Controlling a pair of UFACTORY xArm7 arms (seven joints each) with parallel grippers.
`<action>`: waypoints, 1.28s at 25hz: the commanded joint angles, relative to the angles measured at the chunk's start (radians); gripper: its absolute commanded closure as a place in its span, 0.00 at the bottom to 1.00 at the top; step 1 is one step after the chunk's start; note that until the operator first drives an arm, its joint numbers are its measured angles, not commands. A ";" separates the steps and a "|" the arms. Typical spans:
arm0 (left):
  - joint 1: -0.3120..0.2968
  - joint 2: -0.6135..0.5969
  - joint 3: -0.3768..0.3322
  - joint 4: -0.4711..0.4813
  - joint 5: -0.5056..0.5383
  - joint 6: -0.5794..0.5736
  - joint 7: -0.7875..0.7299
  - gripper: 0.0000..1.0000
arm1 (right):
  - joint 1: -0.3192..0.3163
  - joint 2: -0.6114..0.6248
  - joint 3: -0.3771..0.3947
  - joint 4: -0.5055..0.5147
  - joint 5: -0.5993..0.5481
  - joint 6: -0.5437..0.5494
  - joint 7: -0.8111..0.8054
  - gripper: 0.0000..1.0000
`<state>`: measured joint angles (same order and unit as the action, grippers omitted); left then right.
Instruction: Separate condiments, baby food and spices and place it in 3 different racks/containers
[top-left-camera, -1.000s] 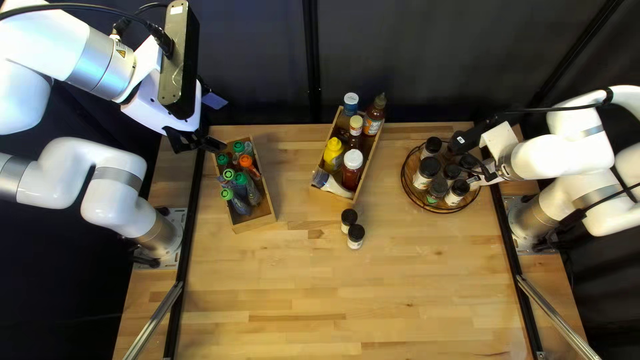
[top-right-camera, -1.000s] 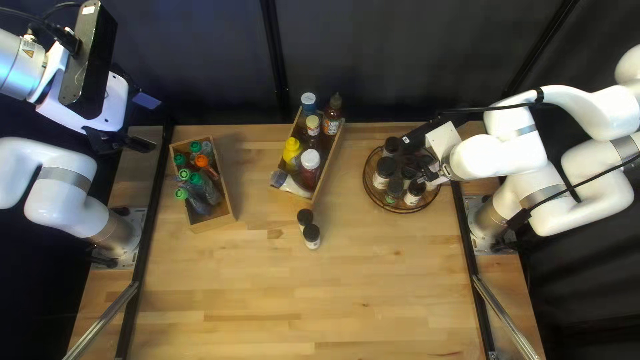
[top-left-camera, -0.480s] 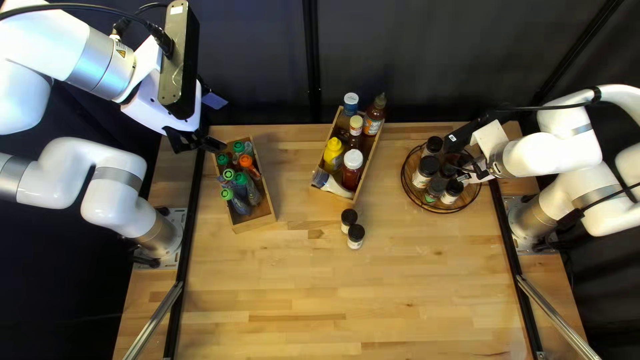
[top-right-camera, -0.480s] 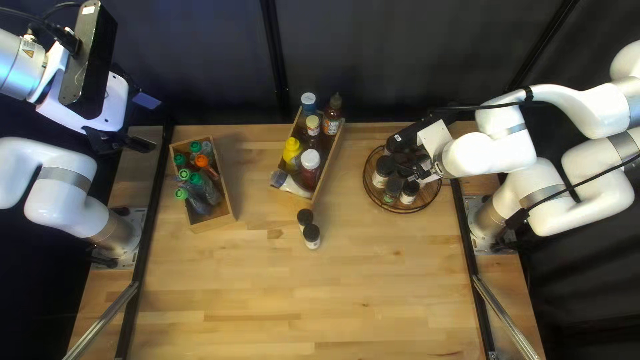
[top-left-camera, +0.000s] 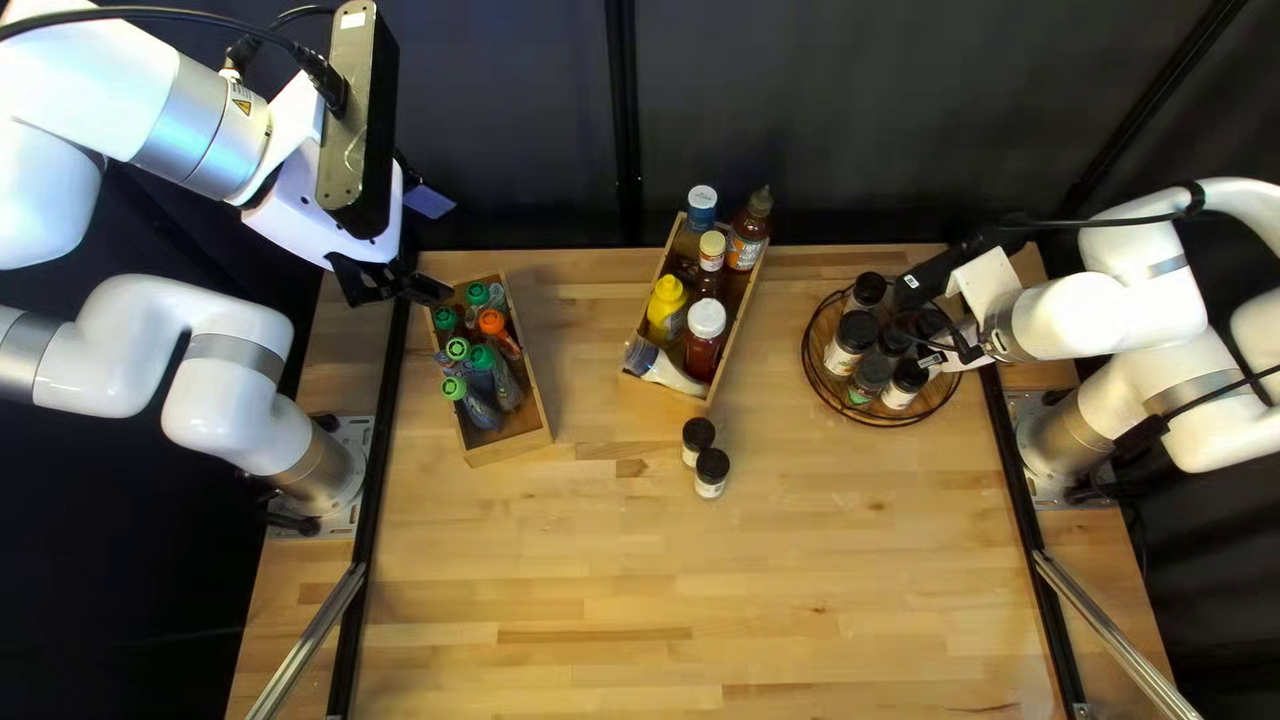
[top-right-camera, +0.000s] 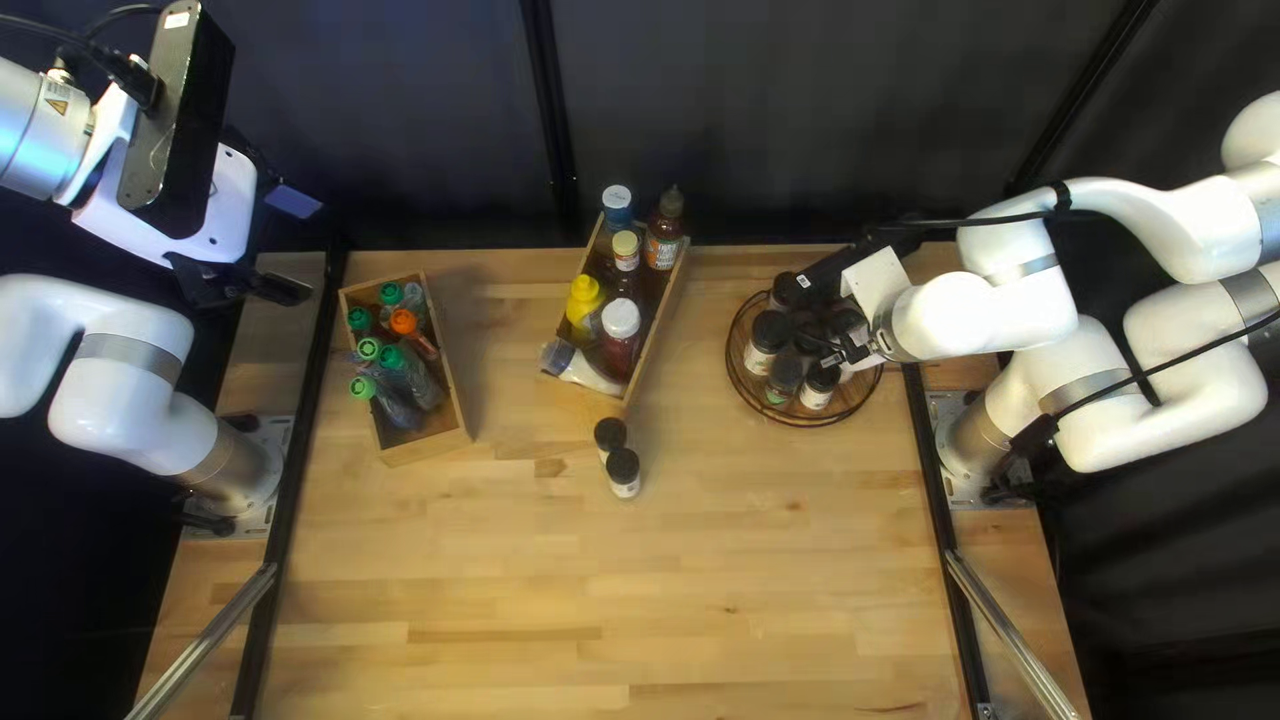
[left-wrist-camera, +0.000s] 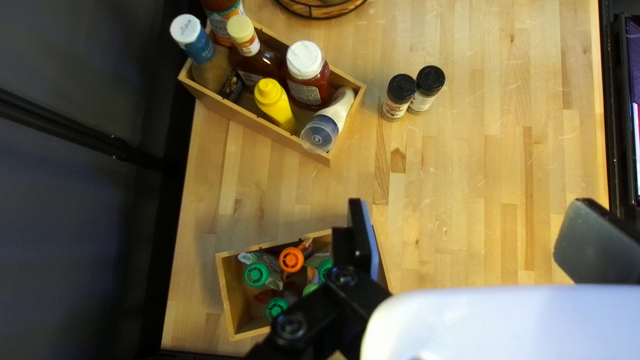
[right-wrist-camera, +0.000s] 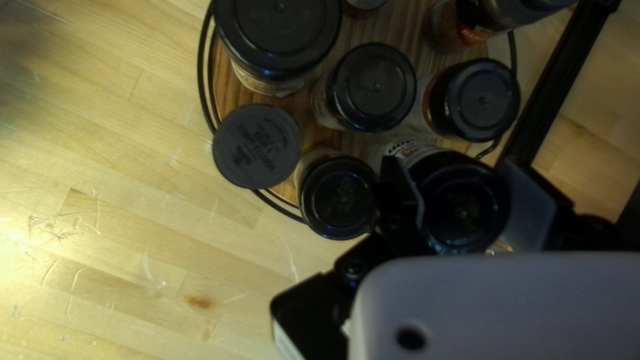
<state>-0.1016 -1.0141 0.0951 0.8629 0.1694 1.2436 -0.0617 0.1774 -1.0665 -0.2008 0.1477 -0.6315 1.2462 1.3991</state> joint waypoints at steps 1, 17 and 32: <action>0.000 0.000 0.000 0.000 0.000 0.000 0.000 0.00 | -0.009 -0.056 0.002 -0.032 0.007 0.016 0.004 1.00; 0.000 0.000 0.000 0.000 0.000 0.000 0.000 0.00 | -0.040 -0.071 -0.035 -0.067 -0.019 -0.026 0.008 0.91; 0.000 0.000 0.000 0.000 0.000 0.000 0.000 0.00 | -0.020 -0.091 -0.014 -0.047 0.007 0.010 0.002 0.18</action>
<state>-0.1016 -1.0141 0.0951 0.8629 0.1694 1.2436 -0.0617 0.1504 -1.1603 -0.2216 0.0904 -0.6304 1.2489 1.4024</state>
